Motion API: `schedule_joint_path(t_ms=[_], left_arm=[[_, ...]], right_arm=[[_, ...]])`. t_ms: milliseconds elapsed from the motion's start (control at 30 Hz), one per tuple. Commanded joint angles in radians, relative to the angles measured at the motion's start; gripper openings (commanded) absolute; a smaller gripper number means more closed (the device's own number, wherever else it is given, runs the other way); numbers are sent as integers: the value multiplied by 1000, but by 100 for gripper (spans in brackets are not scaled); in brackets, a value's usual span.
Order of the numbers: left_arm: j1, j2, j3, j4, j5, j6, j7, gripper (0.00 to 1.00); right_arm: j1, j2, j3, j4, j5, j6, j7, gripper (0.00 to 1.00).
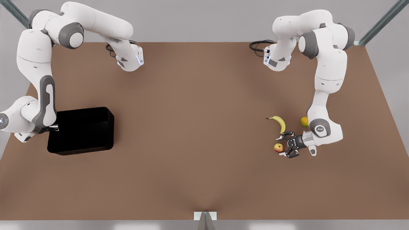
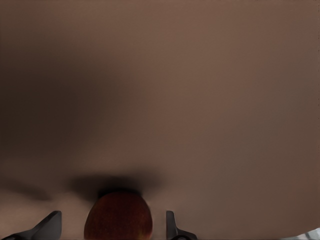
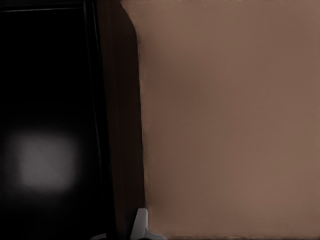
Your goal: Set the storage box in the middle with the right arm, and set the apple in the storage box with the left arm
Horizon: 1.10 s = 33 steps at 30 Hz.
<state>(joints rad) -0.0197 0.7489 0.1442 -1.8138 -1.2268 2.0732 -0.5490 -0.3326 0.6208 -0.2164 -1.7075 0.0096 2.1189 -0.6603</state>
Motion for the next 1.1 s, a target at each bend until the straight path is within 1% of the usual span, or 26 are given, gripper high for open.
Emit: schedule_joint_path(t_ms=[0, 67, 167, 200, 233, 267, 300, 433, 467, 500, 600, 667, 733, 800, 867, 900, 933, 1000, 1033, 1067], left_arm=[[0, 4, 0, 2, -46, -1, 0, 100], [0, 6, -11, 2, -66, -4, 0, 100], [-2, 4, -25, -1, -91, -4, -2, 100], [0, 12, -25, -2, -95, -4, -3, 96], [0, 20, -25, -2, -115, -2, -3, 89], [0, 20, -25, -2, -132, -2, -14, 74], [0, 20, -23, -2, -132, -4, -12, 62], [1, 18, -21, -4, -135, -5, -12, 62], [1, 27, -18, -6, -137, -4, -11, 62], [1, 30, -17, -7, -137, -5, -12, 63], [1, 30, -15, -7, -146, -5, -12, 62], [1, 27, -14, -7, -148, -5, -20, 47], [3, 23, -12, -9, -148, -7, -48, 46], [4, 14, -6, -7, -148, -13, -77, 40], [9, -14, 3, -4, -146, -24, -120, 39], [9, -45, 23, -1, -134, -88, -143, 39], [9, -80, 25, 1, -100, -120, -158, 39], [1, -143, 21, -1, -54, -120, -215, 39], [-2, -169, 18, 4, 42, -111, -258, 39], [-6, -194, 12, 19, 110, -99, -302, 39]], right_arm=[[4, -6, 0, 0, 0, -8, 1, 21], [59, -26, -1, 9, 29, -40, -1, 21], [165, -26, -1, 80, 47, -123, 2, 21], [242, -27, -17, 100, 79, -145, 1, 21], [329, -26, -40, 123, 89, -168, 11, 21], [374, -24, -41, 135, 93, -169, 11, 21], [425, -23, -43, 155, 115, -175, 13, 21], [609, 20, -57, 232, 119, -188, 42, 21], [645, 42, -57, 264, 144, -189, 48, 21], [673, 71, -58, 287, 214, -188, 47, 21], [759, 119, -57, 365, 216, -189, 48, 21], [800, 142, -52, 387, 236, -189, 60, 21], [836, 174, -49, 427, 251, -189, 60, 21], [853, 197, -47, 450, 282, -188, 62, 21], [875, 221, -44, 474, 282, -178, 70, 21], [880, 240, -40, 503, 283, -178, 126, 21], [880, 243, -12, 509, 283, -174, 203, 21], [880, 272, 28, 549, 311, -157, 347, 21], [880, 277, 29, 548, 320, -143, 349, 21], [880, 278, 29, 548, 325, -142, 346, 36]])
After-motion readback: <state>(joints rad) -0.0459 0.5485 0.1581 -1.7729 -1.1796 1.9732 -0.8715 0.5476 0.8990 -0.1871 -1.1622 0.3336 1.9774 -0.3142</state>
